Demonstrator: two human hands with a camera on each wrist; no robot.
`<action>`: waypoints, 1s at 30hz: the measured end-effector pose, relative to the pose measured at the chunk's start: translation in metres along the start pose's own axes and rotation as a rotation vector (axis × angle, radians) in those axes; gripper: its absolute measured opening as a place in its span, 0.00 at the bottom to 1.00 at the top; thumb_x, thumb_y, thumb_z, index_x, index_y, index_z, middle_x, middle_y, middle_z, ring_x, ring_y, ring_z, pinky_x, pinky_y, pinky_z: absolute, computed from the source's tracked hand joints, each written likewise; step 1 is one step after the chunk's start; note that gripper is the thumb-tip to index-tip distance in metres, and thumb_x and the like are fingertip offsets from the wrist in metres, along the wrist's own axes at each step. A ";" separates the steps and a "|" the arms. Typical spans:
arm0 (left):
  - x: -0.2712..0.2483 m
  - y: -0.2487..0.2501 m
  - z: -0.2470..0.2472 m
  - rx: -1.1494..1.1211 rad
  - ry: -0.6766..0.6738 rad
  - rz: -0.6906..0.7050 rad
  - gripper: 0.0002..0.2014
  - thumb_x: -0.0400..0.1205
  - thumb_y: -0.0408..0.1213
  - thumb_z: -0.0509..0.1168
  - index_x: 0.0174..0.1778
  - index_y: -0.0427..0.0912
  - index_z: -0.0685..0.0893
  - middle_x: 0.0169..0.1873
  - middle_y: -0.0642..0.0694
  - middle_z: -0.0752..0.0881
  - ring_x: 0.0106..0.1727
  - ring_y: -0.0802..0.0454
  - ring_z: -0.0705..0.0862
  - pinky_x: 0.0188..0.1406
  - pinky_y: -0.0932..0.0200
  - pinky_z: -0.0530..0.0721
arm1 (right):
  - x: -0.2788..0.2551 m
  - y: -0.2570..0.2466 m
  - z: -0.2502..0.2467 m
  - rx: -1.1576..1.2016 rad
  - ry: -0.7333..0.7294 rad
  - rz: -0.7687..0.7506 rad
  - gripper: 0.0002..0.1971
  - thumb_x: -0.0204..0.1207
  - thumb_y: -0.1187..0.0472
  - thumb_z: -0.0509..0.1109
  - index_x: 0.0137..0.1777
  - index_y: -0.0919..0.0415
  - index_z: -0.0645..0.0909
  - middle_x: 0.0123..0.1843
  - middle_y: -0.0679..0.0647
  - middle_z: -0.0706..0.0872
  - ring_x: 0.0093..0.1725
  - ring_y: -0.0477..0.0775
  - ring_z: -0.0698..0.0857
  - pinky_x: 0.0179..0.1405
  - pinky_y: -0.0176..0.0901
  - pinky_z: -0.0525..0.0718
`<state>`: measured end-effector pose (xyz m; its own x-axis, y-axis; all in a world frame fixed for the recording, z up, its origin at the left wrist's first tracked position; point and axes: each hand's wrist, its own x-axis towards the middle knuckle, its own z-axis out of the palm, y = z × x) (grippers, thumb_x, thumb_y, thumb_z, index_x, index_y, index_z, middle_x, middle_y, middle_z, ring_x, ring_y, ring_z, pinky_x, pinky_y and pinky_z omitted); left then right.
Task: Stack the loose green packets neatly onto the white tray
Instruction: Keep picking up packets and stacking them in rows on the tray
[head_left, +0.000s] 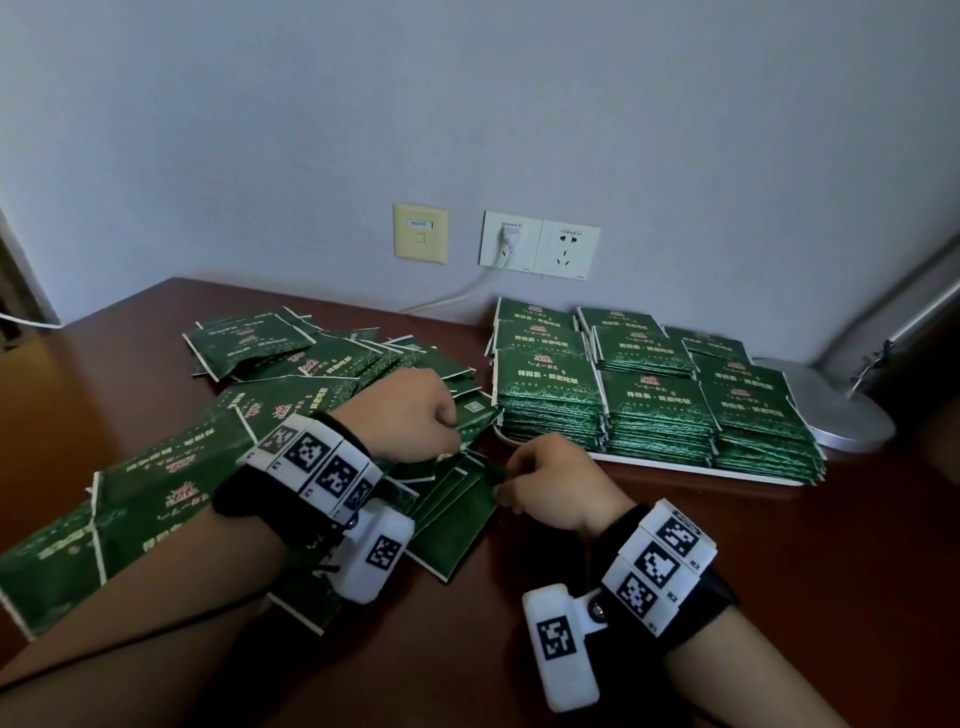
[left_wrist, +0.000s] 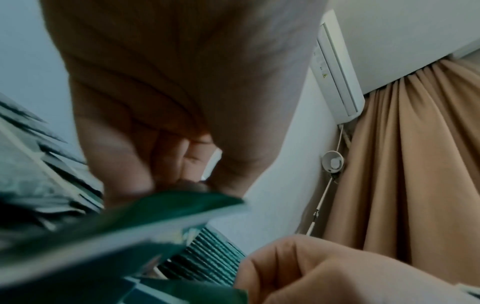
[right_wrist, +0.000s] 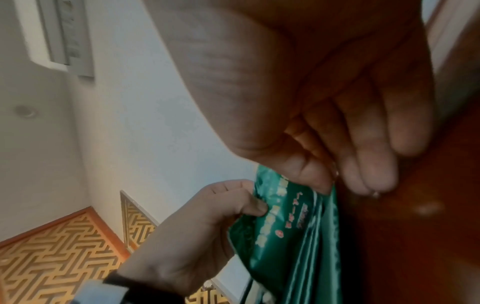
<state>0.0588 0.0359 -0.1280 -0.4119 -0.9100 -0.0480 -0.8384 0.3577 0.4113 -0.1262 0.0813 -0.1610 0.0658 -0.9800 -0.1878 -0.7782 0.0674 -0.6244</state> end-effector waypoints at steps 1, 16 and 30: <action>-0.002 0.002 0.000 -0.085 0.013 -0.005 0.08 0.79 0.38 0.70 0.35 0.40 0.85 0.27 0.47 0.85 0.22 0.53 0.83 0.29 0.58 0.83 | -0.002 0.001 -0.003 0.009 0.027 -0.015 0.08 0.70 0.62 0.77 0.31 0.56 0.83 0.37 0.55 0.91 0.37 0.53 0.87 0.39 0.47 0.86; -0.009 0.027 0.025 -0.340 -0.290 -0.062 0.16 0.78 0.36 0.76 0.60 0.54 0.84 0.59 0.49 0.81 0.37 0.45 0.88 0.37 0.50 0.88 | -0.055 0.087 -0.102 -0.063 0.334 -0.416 0.16 0.74 0.74 0.75 0.43 0.48 0.88 0.41 0.39 0.90 0.44 0.36 0.87 0.44 0.22 0.78; -0.007 0.018 0.030 0.067 -0.297 0.075 0.15 0.71 0.50 0.80 0.49 0.59 0.84 0.66 0.58 0.69 0.69 0.56 0.69 0.72 0.52 0.71 | -0.071 0.066 -0.084 -0.278 -0.200 -0.264 0.14 0.64 0.50 0.86 0.49 0.48 0.92 0.44 0.42 0.92 0.43 0.41 0.88 0.50 0.45 0.87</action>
<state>0.0364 0.0553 -0.1478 -0.5513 -0.7832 -0.2874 -0.8194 0.4436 0.3630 -0.2347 0.1400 -0.1252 0.3841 -0.8992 -0.2093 -0.8553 -0.2612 -0.4476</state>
